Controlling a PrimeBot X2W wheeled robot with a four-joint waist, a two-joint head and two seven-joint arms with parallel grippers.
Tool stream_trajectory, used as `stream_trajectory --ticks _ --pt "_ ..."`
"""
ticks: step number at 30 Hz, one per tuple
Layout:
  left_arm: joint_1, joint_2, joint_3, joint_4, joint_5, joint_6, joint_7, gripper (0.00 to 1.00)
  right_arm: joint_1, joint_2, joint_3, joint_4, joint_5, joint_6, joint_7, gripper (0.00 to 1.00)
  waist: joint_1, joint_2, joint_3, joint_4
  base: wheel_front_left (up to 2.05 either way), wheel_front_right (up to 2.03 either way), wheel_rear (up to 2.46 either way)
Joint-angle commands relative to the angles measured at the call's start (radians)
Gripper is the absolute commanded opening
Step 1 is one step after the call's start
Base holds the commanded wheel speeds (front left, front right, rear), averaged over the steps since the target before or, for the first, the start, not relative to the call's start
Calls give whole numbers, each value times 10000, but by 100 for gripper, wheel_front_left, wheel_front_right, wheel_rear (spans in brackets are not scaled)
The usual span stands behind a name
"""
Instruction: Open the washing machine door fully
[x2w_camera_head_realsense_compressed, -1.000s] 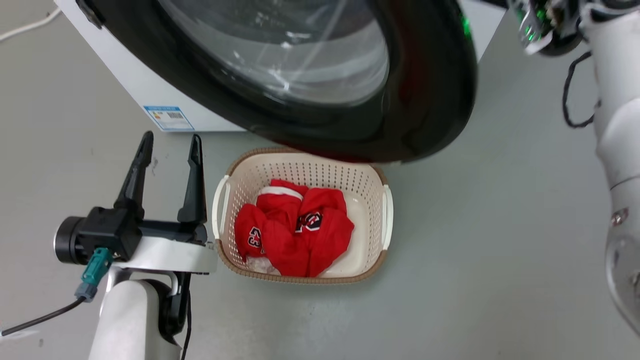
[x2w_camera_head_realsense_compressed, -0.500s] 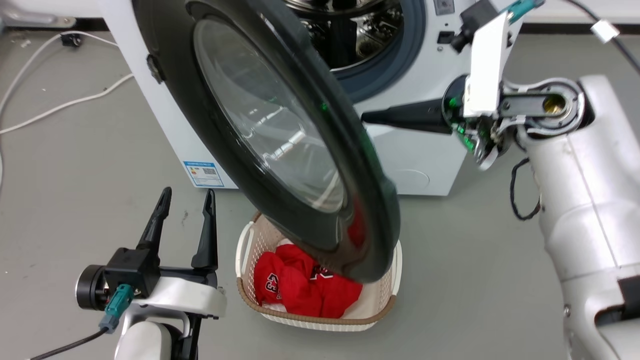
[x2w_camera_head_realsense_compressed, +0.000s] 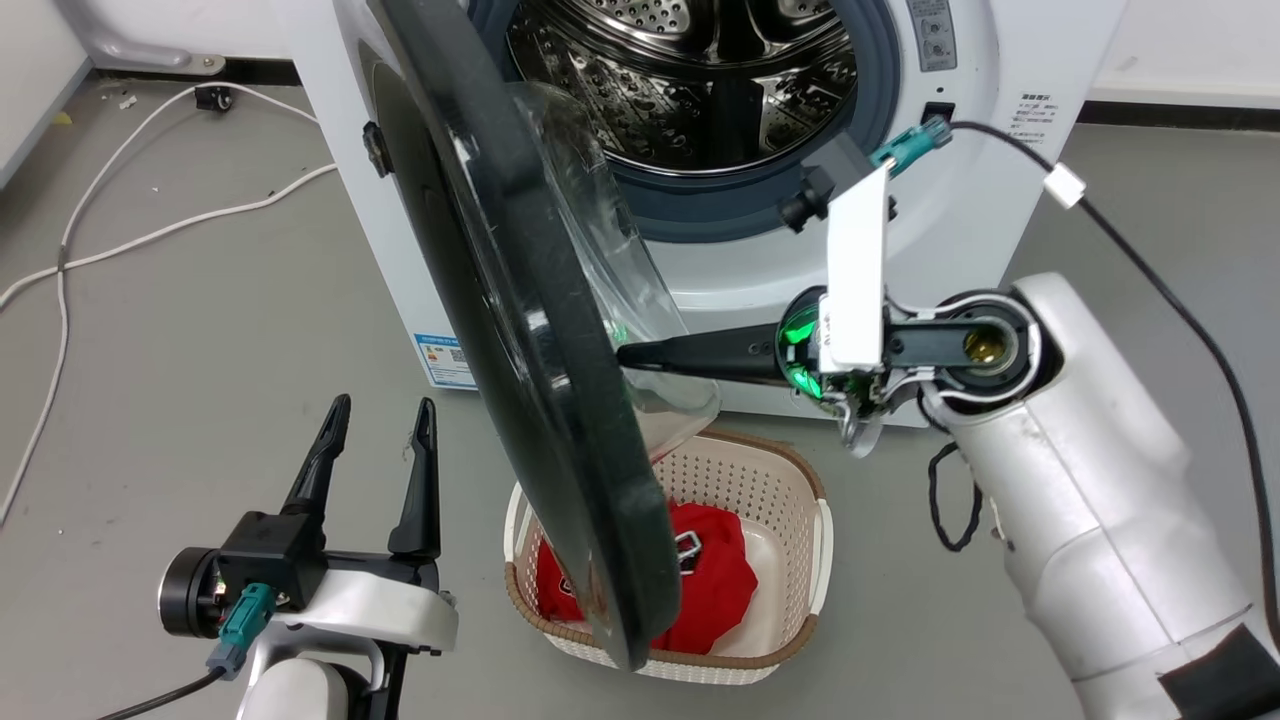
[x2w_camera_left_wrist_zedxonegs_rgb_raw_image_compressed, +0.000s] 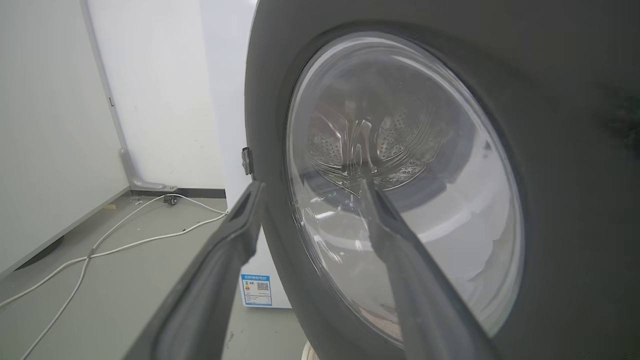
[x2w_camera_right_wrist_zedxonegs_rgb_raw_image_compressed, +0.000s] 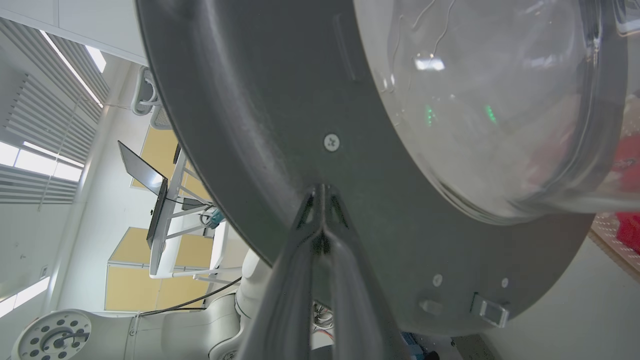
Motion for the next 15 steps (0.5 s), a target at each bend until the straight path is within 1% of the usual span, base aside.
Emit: stream_trajectory --ticks 1,4,7,11,12,13,14,15 --pt "74 -19 14 -26 46 -25 -23 100 196 61 88 -47 58 25 -65 0 2 0 2 12 0 0 0" --pt "101 -24 47 -42 50 -25 -23 100 333 62 427 -183 311 25 -587 0 2 0 20 23 0 0 0" --pt "150 -30 88 -58 71 -25 -23 100 621 59 470 -414 577 25 -1310 0 2 0 7 -6 0 0 0" --pt "195 -35 154 -104 78 -14 -23 100 1202 36 -6 -789 636 25 -2814 0 2 0 -27 -120 0 0 0" --pt "222 -37 168 -108 83 -7 -23 100 1371 36 -234 -875 575 25 -3303 3 2 0 -44 -159 0 0 0" --pt "257 -38 199 -119 85 9 -23 100 1567 36 -429 -936 621 25 -3684 30 2 0 -49 -215 0 0 0" --pt "280 -40 220 -131 92 20 -23 100 1788 36 -685 -1016 663 25 -4145 42 2 0 -52 -264 0 0 0" --pt "289 -41 236 -137 99 23 -23 100 2004 10 -890 -1114 608 25 -4547 58 2 0 -59 -304 0 0 0"
